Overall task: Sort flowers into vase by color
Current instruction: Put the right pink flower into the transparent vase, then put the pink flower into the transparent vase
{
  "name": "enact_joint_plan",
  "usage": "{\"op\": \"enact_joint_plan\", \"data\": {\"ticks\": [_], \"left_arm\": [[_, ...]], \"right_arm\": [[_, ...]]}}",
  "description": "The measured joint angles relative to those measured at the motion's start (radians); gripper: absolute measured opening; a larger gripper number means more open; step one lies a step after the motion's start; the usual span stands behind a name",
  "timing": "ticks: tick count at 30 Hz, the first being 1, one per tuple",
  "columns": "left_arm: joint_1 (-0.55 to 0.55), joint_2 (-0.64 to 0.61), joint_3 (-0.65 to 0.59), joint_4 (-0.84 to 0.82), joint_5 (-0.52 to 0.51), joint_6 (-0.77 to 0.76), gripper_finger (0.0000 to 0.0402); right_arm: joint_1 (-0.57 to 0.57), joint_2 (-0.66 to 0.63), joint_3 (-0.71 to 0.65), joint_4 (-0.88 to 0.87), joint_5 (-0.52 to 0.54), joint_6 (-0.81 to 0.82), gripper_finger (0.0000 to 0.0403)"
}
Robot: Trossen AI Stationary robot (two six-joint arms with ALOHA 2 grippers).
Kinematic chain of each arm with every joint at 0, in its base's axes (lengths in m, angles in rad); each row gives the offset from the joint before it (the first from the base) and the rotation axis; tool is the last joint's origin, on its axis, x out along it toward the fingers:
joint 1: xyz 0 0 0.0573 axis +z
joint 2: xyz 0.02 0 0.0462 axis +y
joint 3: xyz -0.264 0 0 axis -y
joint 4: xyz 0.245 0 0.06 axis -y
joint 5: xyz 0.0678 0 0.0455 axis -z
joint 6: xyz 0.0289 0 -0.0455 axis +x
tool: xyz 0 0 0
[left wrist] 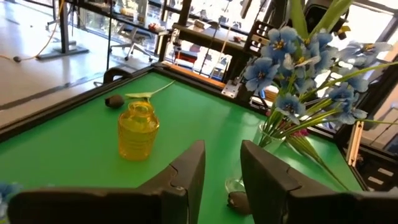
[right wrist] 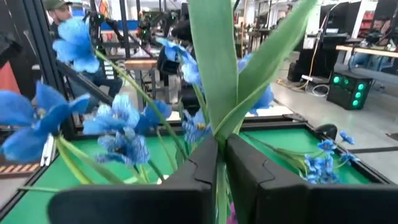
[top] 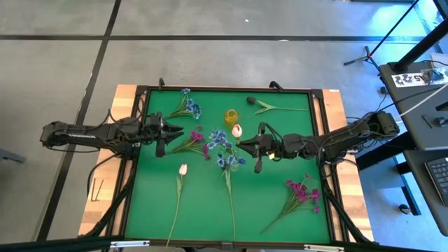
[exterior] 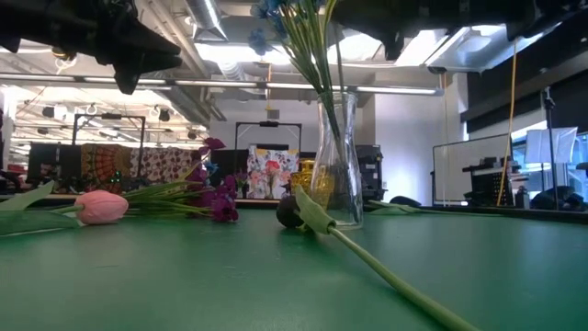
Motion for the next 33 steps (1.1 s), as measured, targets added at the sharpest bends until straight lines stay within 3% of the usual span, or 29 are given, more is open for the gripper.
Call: {"op": "enact_joint_plan", "data": {"ticks": [12, 17, 23, 33], "left_arm": [[0.0, 0.0, 0.0, -0.034, 0.013, -0.048, 0.0098], [-0.001, 0.0, 0.004, -0.038, 0.033, -0.105, 0.0098], [-0.001, 0.013, 0.084, -0.185, 0.001, -0.102, 0.0098], [-0.08, 0.222, 0.265, -0.38, 0.019, -0.197, 0.0099]], "right_arm": [[0.0, -0.077, 0.0, -0.247, -0.056, 0.086, 0.0112], [0.0, -0.14, 0.024, -0.448, -0.029, 0.133, 0.0148], [0.0, -0.211, 0.099, -0.634, -0.008, 0.142, 0.0175], [0.0, -0.229, 0.165, -0.793, 0.046, 0.162, 0.0182]]}}
